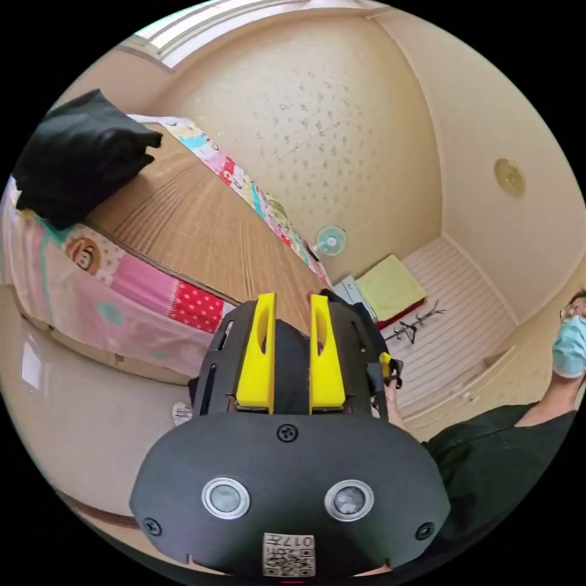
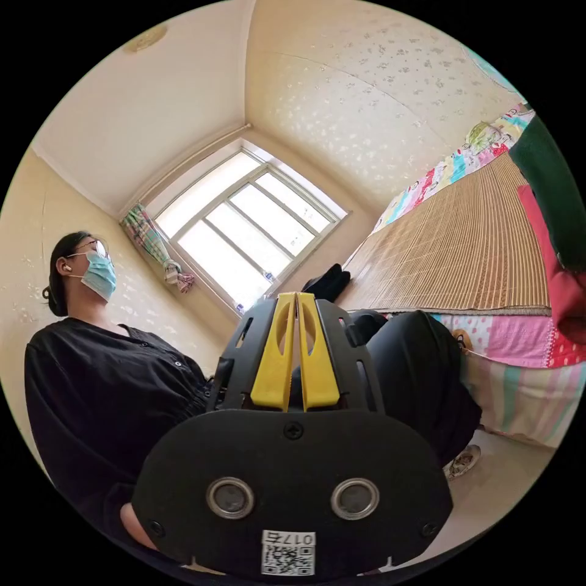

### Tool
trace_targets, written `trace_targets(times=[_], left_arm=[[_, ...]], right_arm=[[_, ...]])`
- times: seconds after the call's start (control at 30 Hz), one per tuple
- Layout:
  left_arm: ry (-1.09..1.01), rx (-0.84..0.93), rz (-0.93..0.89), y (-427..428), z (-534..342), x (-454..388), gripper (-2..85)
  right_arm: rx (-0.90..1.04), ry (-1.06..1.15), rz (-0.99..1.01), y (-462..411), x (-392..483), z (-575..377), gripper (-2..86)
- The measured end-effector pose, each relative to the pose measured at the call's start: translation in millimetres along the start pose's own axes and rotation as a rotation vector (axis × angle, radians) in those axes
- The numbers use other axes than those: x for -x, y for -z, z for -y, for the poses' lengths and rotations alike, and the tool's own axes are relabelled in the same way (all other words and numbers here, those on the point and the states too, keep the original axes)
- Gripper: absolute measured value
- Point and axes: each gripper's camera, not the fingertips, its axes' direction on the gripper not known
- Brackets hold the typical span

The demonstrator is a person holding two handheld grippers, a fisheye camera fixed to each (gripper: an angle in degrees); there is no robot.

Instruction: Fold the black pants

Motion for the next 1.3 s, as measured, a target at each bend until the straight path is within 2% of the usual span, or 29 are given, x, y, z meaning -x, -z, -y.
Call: trace_targets(times=[0.13, 0.2, 0.27, 0.33, 0.47, 0.5, 0.57, 0.63, 0.67, 0.8, 0.9, 0.97, 1.03, 1.07, 1.13, 1.2, 1.23, 1.3], left_arm=[[0.058, -0.312, 0.365, 86.0, 65.9, 30.4, 11.5], [0.086, -0.401, 0.483, 103.6, 89.0, 42.5, 13.1], [0.104, -0.376, 0.545, 95.4, 115.0, 60.1, 13.6], [0.178, -0.194, 0.548, 50.9, 149.5, 100.5, 13.6], [0.3, -0.036, 0.601, 0.9, 175.5, 132.8, 10.4], [0.335, -0.046, 0.553, 8.0, 189.3, 126.2, 8.1], [0.331, -0.13, 0.323, 28.9, 209.7, 108.2, 5.7], [0.268, -0.165, -0.005, 34.5, 236.7, 66.9, 4.4], [0.225, -0.161, -0.048, 33.1, 241.6, 49.1, 4.0], [-0.244, -0.058, -0.269, 16.9, 218.2, -128.3, -0.2], [-0.552, 0.085, -0.483, -0.5, 133.0, -236.3, -0.8], [-0.628, 0.188, -0.654, -17.0, 66.3, -279.5, -0.9], [-0.595, 0.365, -0.829, -58.1, -37.7, -314.8, -0.9], [-0.593, 0.424, -0.859, -70.8, -66.0, -321.9, -0.9], [-0.581, 0.703, -0.873, -127.1, -186.1, -341.2, -1.0], [-0.518, 0.881, -0.874, -157.3, -269.9, -338.0, -1.0], [-0.449, 0.898, -0.885, -159.5, -302.8, -324.6, -1.0], [-0.392, 0.917, -0.965, -152.9, -309.6, -307.4, -1.0]], right_arm=[[-0.052, 0.034, 0.004, 34.7, 13.8, 0.4, 0.3], [-0.073, 0.014, 0.002, 46.8, 10.4, -5.6, 0.3], [-0.097, -0.023, 0.016, 58.2, 1.2, -17.7, 0.3], [-0.11, -0.05, 0.035, 63.1, -7.5, -27.3, 0.4], [-0.105, -0.122, 0.07, 72.3, -28.0, -40.6, 0.4], [-0.101, -0.125, 0.07, 74.5, -29.2, -41.1, 0.4], [-0.092, -0.103, 0.034, 86.0, -28.1, -42.3, 0.3], [-0.085, -0.091, -0.016, 93.5, -27.9, -44.3, 0.3], [-0.081, -0.09, -0.041, 97.3, -29.4, -45.8, 0.4], [-0.088, -0.066, -0.064, 103.4, -31.3, -51.5, 0.4], [-0.115, -0.04, -0.087, 105.5, -33.2, -61.2, 0.4], [-0.13, -0.04, -0.091, 105.7, -43.0, -70.5, 0.4], [-0.13, -0.059, -0.102, 103.0, -55.1, -77.6, 0.4], [-0.122, -0.07, -0.113, 98.7, -62.9, -82.1, 0.4], [-0.096, -0.081, -0.143, 87.0, -72.8, -87.4, 0.5], [-0.044, -0.073, -0.188, 68.4, -78.8, -90.3, 0.7], [0.0, -0.061, -0.219, 53.3, -81.3, -90.5, 0.9], [0.094, -0.048, -0.256, 25.4, -86.2, -87.6, 1.3]])
